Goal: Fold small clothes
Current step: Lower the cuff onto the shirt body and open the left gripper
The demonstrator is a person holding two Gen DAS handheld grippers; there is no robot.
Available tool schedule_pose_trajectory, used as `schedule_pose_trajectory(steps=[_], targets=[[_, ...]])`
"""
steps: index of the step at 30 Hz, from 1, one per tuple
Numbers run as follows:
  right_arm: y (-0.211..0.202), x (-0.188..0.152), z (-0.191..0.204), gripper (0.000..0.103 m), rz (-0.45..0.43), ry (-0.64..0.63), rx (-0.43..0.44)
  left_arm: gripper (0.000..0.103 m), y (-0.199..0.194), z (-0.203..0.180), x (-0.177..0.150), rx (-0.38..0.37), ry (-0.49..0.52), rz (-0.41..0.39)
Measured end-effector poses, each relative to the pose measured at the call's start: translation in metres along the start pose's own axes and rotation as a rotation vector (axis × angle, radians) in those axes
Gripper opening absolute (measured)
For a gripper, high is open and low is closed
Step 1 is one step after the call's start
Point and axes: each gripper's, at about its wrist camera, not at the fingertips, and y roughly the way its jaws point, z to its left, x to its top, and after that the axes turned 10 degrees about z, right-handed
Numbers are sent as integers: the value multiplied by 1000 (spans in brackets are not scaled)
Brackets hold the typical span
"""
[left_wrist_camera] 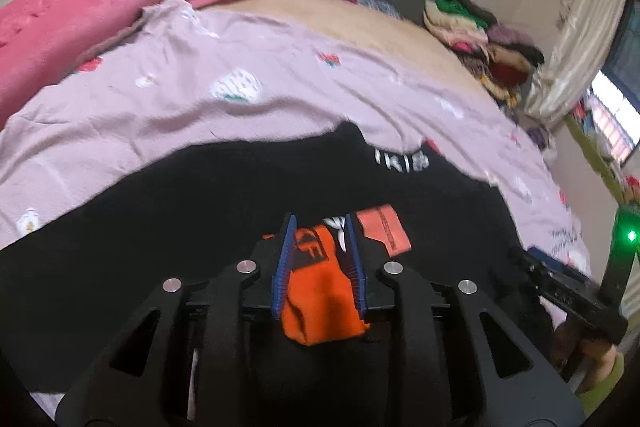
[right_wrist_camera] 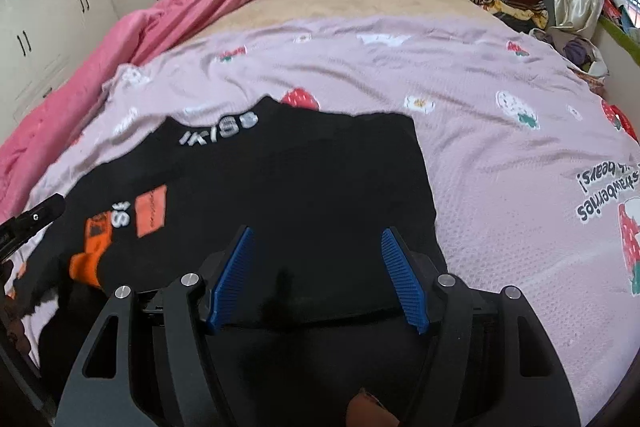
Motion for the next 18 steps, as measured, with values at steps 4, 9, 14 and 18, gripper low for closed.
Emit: schedule_pose_trajectory(steps=[4,9,14,18], targets=[[13,-7,-6,65,46,11,-6,31,25,-8,-9,-58,16,129],[28,-17,-20,64,109,51,-9,41,41,-6,-19,-28,19,200],[23,-20,-20,65,91,55,-5,43,41,-3,-23,-16,19,207],[8,-26,-20,68,50,67,7,54,34,0,-27,-4,10,193]])
